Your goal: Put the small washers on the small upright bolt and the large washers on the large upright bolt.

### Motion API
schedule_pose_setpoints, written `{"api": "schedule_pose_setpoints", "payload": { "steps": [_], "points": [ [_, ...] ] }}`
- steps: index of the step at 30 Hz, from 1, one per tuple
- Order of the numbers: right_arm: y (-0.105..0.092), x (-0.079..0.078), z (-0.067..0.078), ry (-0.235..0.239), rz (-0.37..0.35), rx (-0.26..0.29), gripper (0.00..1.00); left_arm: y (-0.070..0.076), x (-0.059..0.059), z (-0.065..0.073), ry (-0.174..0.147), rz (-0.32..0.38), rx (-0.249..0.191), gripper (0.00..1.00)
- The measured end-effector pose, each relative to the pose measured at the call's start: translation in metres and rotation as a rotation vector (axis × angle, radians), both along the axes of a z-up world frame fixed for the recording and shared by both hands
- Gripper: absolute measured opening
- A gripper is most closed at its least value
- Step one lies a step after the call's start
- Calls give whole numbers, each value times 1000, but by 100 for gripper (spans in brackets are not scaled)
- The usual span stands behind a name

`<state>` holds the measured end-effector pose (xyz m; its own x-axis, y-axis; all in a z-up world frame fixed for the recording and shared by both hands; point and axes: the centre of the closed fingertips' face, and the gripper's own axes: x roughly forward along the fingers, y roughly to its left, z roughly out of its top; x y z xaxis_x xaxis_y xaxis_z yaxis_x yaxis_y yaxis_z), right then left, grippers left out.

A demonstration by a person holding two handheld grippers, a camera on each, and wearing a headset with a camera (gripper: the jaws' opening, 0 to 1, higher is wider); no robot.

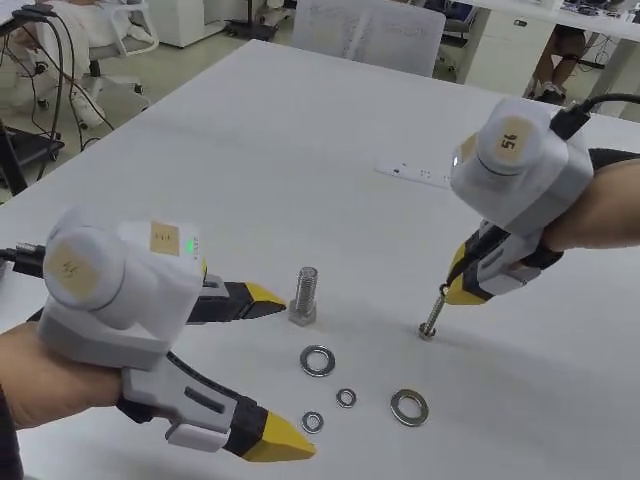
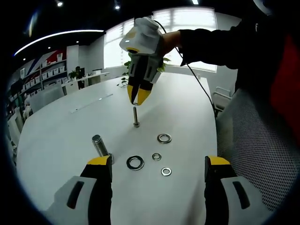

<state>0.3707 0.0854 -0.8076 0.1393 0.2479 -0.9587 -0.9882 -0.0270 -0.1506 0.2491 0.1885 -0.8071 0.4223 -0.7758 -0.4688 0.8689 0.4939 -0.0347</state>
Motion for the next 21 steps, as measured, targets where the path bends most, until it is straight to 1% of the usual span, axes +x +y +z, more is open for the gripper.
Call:
{"api": "schedule_pose_setpoints", "payload": {
  "steps": [6, 21],
  "points": [
    [-1, 2, -6, 8, 4, -12, 14, 1, 0, -1, 1, 1, 1, 80],
    [0, 2, -12, 22, 4, -19, 14, 2, 1, -2, 2, 9, -2, 80]
  ]
}}
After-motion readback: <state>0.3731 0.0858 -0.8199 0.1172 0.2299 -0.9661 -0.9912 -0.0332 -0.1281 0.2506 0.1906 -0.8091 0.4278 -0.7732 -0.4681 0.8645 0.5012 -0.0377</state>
